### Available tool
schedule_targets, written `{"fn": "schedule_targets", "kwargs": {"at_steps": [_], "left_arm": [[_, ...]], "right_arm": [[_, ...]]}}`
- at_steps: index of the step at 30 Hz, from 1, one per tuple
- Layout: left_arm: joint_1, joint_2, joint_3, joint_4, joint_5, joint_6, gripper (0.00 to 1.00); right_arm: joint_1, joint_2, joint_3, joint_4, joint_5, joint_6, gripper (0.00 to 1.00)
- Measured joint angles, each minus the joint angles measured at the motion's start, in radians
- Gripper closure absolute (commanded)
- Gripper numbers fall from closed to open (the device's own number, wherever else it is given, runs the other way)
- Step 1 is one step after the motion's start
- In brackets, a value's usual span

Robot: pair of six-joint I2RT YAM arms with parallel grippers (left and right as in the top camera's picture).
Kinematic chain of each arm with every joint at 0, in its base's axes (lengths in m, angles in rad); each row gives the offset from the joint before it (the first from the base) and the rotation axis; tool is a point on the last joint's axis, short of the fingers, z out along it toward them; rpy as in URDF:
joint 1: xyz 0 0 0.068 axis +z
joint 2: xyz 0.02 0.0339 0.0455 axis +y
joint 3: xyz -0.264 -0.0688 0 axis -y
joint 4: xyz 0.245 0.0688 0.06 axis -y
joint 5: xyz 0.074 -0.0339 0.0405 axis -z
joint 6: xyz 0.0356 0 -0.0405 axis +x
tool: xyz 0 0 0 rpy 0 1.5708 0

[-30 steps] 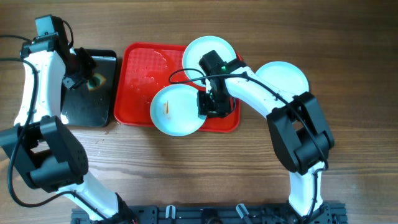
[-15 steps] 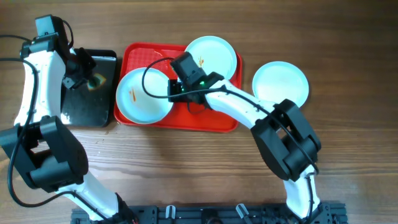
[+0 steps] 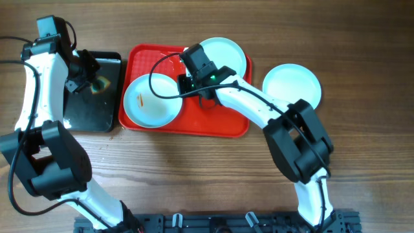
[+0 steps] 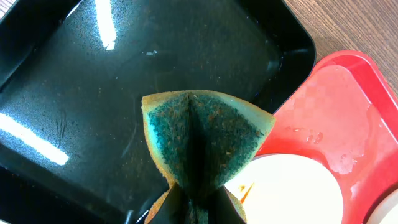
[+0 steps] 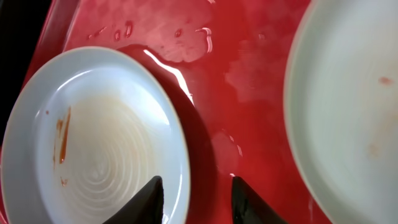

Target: Clean dirty plates on tray and stack at the side

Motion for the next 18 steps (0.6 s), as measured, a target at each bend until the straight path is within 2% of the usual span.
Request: {"fn": "schedule_targets", "kwargs": {"at_steps": [3,5,7,11,18], "left_arm": [[-0.008,0.000,0.000,0.000,0.000,0.000,0.96],[-0.011,0.000,0.000,0.000,0.000,0.000,0.96],[-0.012,0.000,0.000,0.000,0.000,0.000,0.96],[-0.012,0.000,0.000,0.000,0.000,0.000,0.96],[-0.012,0.000,0.000,0.000,0.000,0.000,0.96]], "right_arm": [[0.001,0.072,0.005,0.029,-0.059,-0.062,0.70],[0.001,0.075,0.005,0.039,-0.071,-0.072,0.80],[0.001,0.076,0.005,0.041,-0.078,-0.077,0.96],[0.002,0.077,0.010,0.012,-0.072,0.005,0.96],[0.000,0.077,0.051,-0.146,-0.031,0.177,0.96]]}}
